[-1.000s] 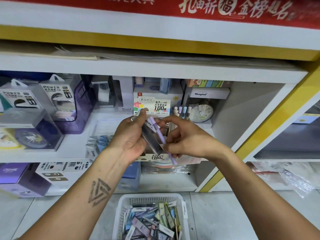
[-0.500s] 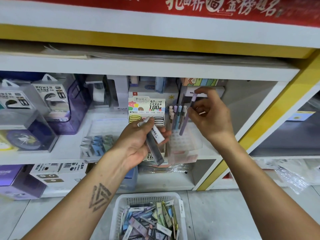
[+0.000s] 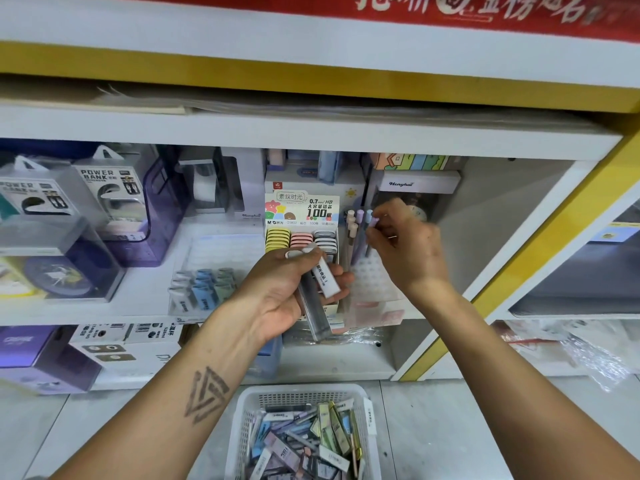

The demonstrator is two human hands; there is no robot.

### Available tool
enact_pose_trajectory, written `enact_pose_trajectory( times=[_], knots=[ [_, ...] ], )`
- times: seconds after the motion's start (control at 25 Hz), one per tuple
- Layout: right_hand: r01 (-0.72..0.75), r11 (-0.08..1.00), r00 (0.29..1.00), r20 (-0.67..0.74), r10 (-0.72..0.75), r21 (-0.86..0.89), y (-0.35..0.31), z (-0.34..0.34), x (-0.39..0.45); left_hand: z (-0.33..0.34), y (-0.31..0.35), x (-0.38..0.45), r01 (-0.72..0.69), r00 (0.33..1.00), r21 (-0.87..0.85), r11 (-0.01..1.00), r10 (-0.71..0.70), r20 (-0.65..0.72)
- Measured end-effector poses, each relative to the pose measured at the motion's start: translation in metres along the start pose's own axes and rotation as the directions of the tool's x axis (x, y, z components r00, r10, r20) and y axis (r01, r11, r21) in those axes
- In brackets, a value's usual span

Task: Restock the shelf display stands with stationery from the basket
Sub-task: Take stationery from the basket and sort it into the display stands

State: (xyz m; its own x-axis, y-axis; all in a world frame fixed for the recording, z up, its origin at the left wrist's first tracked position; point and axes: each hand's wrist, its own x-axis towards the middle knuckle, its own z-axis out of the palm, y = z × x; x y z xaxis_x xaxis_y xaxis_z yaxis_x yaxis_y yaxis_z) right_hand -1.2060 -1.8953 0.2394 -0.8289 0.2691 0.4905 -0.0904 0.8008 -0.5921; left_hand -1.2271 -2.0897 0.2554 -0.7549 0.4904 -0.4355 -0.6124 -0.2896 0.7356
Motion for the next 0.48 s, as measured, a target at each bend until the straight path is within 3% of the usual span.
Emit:
enact_pose_trajectory(
  times=[0.24, 0.32, 0.4, 0.48],
  knots=[
    [0.132, 0.977, 0.991, 0.040, -0.127, -0.170, -0.007, 0.002, 0.000, -0.003, 0.003, -0.004, -0.022, 0.998, 0.020, 1.000, 0.020, 0.067],
    [0.023, 1.000, 0.998, 0.054, -0.024, 0.013, -0.018, -0.002, -0.001, -0.002, 0.002, -0.005, -0.069, 0.991, 0.059, 0.996, 0.062, 0.115],
    [-0.186, 0.925, 0.967, 0.228, 0.113, 0.332, -0.030, -0.005, -0.001, 0.000, 0.001, -0.005, -0.112, 0.983, 0.100, 0.989, 0.096, 0.156],
    [-0.323, 0.829, 0.912, 0.384, 0.144, 0.457, -0.037, -0.007, -0.003, 0.002, 0.000, -0.005, -0.130, 0.976, 0.127, 0.983, 0.104, 0.193]
  ],
)
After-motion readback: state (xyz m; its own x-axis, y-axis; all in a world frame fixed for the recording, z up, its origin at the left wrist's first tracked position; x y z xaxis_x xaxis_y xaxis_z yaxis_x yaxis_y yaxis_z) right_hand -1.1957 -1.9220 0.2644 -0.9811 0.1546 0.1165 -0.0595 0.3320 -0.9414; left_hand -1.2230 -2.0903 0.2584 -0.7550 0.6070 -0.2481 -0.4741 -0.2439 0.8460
